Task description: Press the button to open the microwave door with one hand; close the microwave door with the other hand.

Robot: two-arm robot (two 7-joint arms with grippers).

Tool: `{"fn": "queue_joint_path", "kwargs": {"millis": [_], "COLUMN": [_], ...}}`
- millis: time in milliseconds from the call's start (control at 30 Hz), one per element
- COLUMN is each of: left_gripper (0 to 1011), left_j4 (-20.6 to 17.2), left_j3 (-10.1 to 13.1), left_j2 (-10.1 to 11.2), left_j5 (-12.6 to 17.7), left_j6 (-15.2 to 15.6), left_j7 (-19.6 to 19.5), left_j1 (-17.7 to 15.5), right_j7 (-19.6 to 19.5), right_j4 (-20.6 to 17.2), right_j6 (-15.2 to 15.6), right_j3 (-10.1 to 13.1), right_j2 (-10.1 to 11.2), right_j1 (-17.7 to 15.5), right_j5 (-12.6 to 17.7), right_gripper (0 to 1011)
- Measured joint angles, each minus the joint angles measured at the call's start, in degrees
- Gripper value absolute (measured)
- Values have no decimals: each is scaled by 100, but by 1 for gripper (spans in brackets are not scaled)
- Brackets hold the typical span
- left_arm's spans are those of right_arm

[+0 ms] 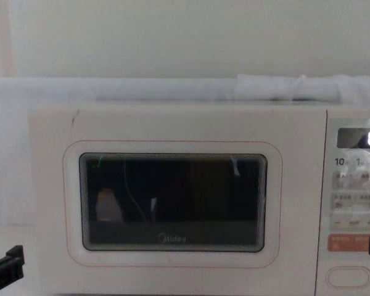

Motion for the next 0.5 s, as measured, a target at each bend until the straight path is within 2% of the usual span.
{"fn": "queue_joint_path", "kwargs": {"millis": [267, 500], "left_gripper": [1001, 1001], "left_j4": [0, 0], "left_j3": [0, 0], "left_j2": [0, 0], "left_j5": [0, 0], "left_j6": [0, 0], "left_j7": [0, 0], "left_j1": [0, 0], "right_j7": [376, 471], "right_j4": [23, 116], "right_j6": [371, 501], "right_j3": [313, 370], "right_j2": [-26, -27], "right_j1": [52, 150], "right_j5": [405, 475], "right_gripper": [0, 0]}}
